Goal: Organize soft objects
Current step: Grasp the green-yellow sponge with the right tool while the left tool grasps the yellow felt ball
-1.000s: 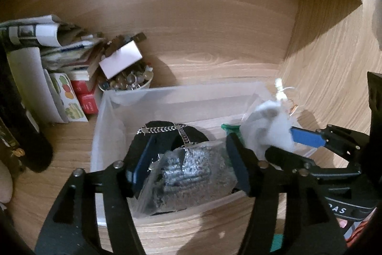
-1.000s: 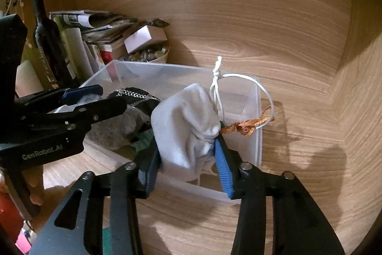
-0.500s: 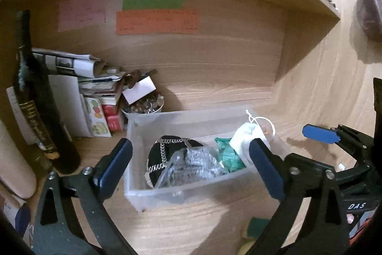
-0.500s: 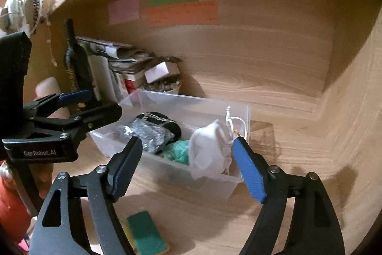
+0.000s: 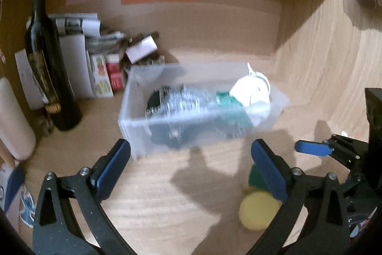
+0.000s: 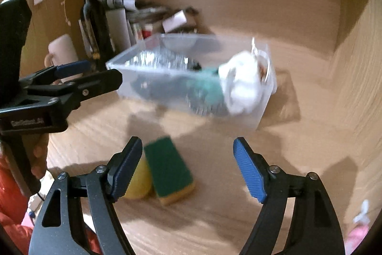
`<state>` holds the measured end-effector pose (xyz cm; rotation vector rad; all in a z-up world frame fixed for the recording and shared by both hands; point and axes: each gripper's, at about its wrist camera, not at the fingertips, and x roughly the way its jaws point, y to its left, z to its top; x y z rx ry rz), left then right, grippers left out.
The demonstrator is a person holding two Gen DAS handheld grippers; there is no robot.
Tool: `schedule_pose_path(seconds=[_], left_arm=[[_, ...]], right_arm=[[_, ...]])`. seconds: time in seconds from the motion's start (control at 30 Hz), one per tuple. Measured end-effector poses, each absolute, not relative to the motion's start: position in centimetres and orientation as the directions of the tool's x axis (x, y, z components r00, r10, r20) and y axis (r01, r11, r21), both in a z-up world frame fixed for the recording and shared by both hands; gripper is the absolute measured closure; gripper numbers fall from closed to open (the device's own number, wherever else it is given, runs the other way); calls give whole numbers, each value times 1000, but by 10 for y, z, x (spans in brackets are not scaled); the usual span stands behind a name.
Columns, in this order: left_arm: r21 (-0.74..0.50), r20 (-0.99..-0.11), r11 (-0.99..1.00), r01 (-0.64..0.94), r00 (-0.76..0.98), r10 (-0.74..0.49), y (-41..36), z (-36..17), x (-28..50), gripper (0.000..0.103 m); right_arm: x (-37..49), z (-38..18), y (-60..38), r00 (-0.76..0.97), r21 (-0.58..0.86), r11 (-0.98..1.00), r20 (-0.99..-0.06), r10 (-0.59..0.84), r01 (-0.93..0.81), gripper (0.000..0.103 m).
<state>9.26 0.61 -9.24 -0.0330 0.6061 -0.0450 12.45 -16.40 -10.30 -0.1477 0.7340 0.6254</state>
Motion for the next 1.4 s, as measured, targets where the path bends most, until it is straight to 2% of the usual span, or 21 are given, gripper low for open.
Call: schedule_pose_path(seconds=[0.23,0.3,0.33,0.7,0.83,0.9,1.1,1.2,1.23,1.4], left_arm=[[-70,-630,996,48,773,-81,0,-117,83,1],[-71,-640,996,56,764,-88,-4,-122,80,1],[-70,-641,996,59,762,-90,-6,-124,79,1],[-87,-653,984,156,737,-175,-39,-139,71,1],[-101,-656,972,213,720,-226,-53,-143,70,18],[-112,-659,968,225,712,-242,-58,-144,71,23],[-173,-684,946,274,658,-315,-70,-154,83,45],[-181,-684,946,268,657,-317,-70,-155,88,55],[-190,-686,945,265,653,-321,-69,-155,91,63],[-194,-678,951,241,667,-307,-67,-152,93,64]], right_arm=[[119,-126,-163,516,106,799,-712,476,-592,46],[118,-131,-161,499,111,791,-720,481,-602,64],[118,-134,-160,491,114,788,-727,481,-604,66],[109,-121,-193,594,92,852,-678,433,-516,70],[106,-116,-203,622,80,868,-666,412,-490,70],[105,-115,-206,625,80,870,-664,410,-486,70],[104,-119,-206,628,71,877,-671,394,-475,71],[106,-122,-210,607,111,871,-676,419,-478,71],[106,-122,-211,603,117,869,-675,425,-481,71],[103,-116,-209,619,105,869,-661,424,-483,71]])
